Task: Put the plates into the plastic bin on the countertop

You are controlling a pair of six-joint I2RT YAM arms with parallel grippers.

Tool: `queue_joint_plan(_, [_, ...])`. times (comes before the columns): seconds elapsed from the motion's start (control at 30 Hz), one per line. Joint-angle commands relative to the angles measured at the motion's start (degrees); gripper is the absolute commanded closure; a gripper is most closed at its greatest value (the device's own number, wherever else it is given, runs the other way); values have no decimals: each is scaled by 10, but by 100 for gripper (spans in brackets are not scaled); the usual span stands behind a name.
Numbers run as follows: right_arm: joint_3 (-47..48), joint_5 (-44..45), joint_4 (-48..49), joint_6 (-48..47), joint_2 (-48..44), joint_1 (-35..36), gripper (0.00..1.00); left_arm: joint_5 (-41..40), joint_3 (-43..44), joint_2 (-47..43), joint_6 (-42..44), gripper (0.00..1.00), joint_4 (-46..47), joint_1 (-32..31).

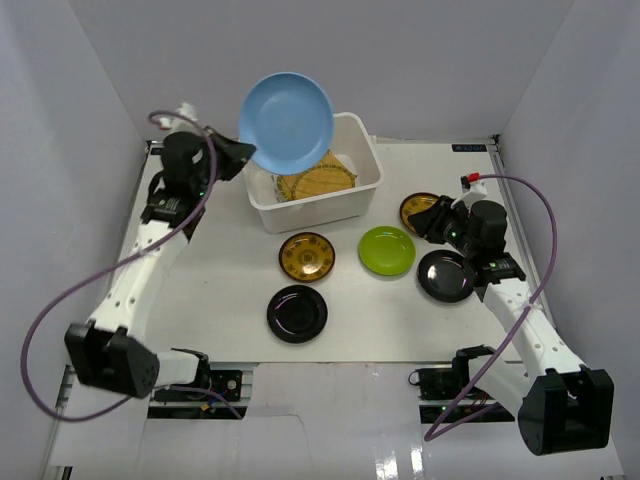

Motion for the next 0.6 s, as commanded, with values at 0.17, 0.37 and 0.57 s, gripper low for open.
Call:
queue_joint_plan(0.17, [21,5,-20,-27,-10,-6,68,-20,258,296,88,100,-115,-93])
queue_joint_plan(0.37, [20,-3,-41,-40,-11,-6,67,-36,424,463,136,100,-209,-104])
queue_joint_plan(0.57, [22,32,-75,-56,-16,-6,63,-9,525,568,157,100,-266,-107])
